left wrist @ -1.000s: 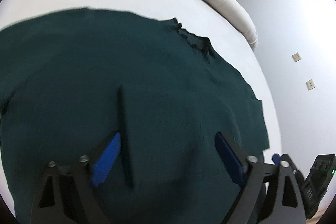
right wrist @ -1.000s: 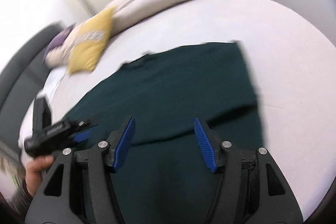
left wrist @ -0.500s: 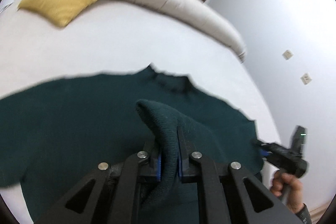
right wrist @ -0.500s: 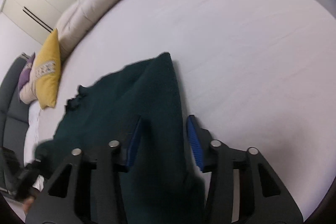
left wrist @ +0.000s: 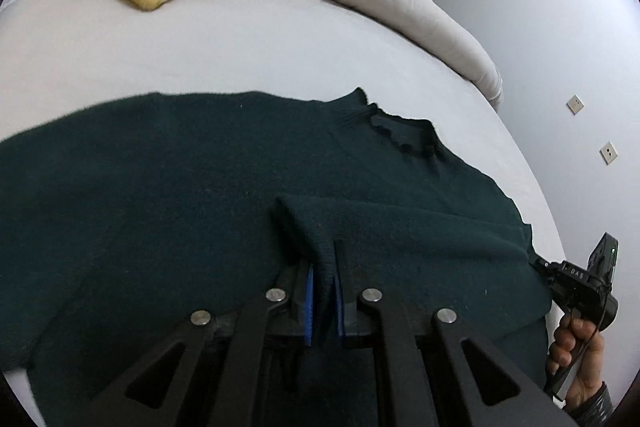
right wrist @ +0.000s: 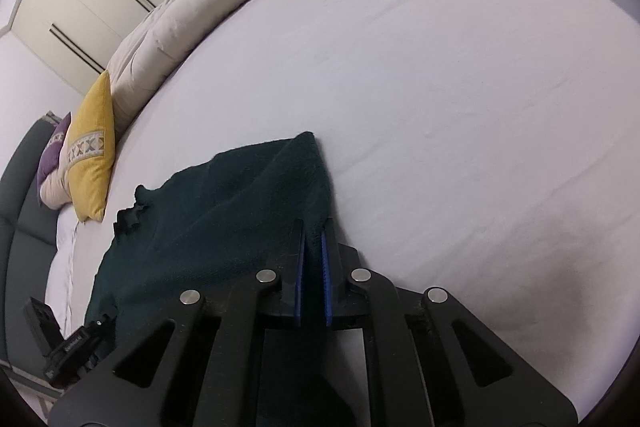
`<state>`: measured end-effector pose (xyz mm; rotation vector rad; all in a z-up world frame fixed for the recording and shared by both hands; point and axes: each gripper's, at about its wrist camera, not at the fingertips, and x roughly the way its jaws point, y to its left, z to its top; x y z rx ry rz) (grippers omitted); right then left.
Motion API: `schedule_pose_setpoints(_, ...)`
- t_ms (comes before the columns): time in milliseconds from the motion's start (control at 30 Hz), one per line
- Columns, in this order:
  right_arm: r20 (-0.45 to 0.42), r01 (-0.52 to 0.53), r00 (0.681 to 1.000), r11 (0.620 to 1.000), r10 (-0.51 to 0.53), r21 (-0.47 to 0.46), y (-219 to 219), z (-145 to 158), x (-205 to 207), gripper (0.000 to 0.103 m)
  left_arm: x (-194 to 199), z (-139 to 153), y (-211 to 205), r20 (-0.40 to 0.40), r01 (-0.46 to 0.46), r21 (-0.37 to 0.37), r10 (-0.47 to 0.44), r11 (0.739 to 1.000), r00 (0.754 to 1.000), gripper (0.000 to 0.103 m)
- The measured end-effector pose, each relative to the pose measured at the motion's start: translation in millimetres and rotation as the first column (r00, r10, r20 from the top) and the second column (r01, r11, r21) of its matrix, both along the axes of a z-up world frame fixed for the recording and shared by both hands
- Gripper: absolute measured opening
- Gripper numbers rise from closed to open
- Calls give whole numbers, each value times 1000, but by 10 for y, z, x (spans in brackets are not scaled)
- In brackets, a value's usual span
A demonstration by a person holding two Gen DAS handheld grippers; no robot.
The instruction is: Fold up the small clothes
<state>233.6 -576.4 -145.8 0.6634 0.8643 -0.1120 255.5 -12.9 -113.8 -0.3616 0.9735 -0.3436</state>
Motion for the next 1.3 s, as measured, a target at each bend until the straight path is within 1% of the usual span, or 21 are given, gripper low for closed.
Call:
schedule_pose_setpoints(100, 4, 35, 999, 999, -35, 0, 19, 137, -92, 12, 11, 12, 62, -6, -23, -20, 23, 1000, 1000, 12)
schedule_pose_setpoints(133, 19, 47, 999, 999, -47, -25, 39, 233, -154, 15, 30, 1, 72, -7, -26, -15, 26, 1000, 1000, 16)
schedule_pose_setpoints(233, 41, 20, 999, 997, -17, -75, 213, 436, -339, 28, 11, -35, 53, -19, -21, -4, 21, 1000, 1000, 20)
schedule_pose_setpoints(333, -40, -77, 997, 985, 72, -156, 496, 402, -391, 28, 11, -35, 60, -16, -19, 1, 19, 1000, 1000, 20)
schedule_pose_setpoints(400, -114, -108, 990, 965, 83, -239, 628, 282, -370, 28, -24, -18, 41, -11, -13, 18, 13, 1000, 1000, 20)
schedule_pose_setpoints(433, -123, -107, 989, 960, 77, -257, 635, 231, -383, 28, -38, -18, 29, -9, -5, 37, 5, 999, 1000, 20)
schedule_pose_setpoints(533, -78, -89, 994, 973, 74, -213, 508, 156, -466, 26, -69, -12, 79, -12, -1, 46, 2, 999, 1000, 18)
schedule_pose_setpoints(600, -92, -75, 994, 976, 57, -206, 482, 219, -495, 26, -101, 26, 152, -11, -23, 38, 24, 999, 1000, 18)
schedule_pose_setpoints(667, -75, -44, 997, 973, 28, -225, 477, 392, -529, 29, -181, 192, 213, 43, -61, 45, 59, 997, 997, 18)
schedule_pose_setpoints(733, 5, -35, 999, 975, 37, -219, 455, 607, -510, 29, -229, 357, 213, 100, -76, 36, 72, 996, 992, 18)
schedule_pose_setpoints(767, 19, -46, 999, 974, 51, -221, 502, 656, -437, 29, -234, 429, 170, 122, -61, 28, 57, 998, 991, 18)
schedule_pose_setpoints(833, 14, -109, 993, 968, 115, -224, 647, 708, -167, 29, -206, 513, -47, 156, -6, 71, -5, 997, 988, 18)
schedule_pose_setpoints(867, 18, -130, 990, 968, 137, -215, 657, 703, -108, 29, -166, 496, -145, 155, 14, 93, -29, 996, 988, 18)
schedule_pose_setpoints(933, -8, -179, 984, 967, 180, -181, 701, 563, 153, 29, -24, 327, -289, 98, 30, 119, -42, 992, 994, 18)
schedule_pose_setpoints(1000, -82, -157, 986, 978, 147, -140, 603, 243, 391, 27, 106, 6, -326, 8, 32, 145, -34, 989, 999, 15)
schedule_pose_setpoints(1067, 32, -114, 993, 989, 118, -98, 445, 183, 370, 15, 86, -54, -273, 48, 26, 115, -32, 993, 998, 15)
schedule_pose_setpoints(1133, 66, -90, 994, 995, 92, -36, 332, 144, 337, 14, 97, -23, -264, 42, 32, 110, -37, 993, 998, 14)
schedule_pose_setpoints(1167, 63, -88, 994, 995, 90, -40, 339, 170, 323, 14, 89, 4, -249, 39, 35, 103, -39, 994, 998, 14)
schedule_pose_setpoints(1200, 50, -84, 995, 994, 87, -69, 375, 229, 299, 16, 49, 59, -200, 37, 36, 82, -39, 996, 999, 16)
schedule_pose_setpoints(1267, 19, -68, 997, 985, 72, -161, 511, 421, 225, 22, -130, 200, -38, 62, 29, 55, -32, 998, 998, 29)
schedule_pose_setpoints(1300, 40, -74, 996, 978, 83, -195, 597, 561, 130, 22, -260, 293, 107, 90, 18, 42, -21, 999, 996, 43)
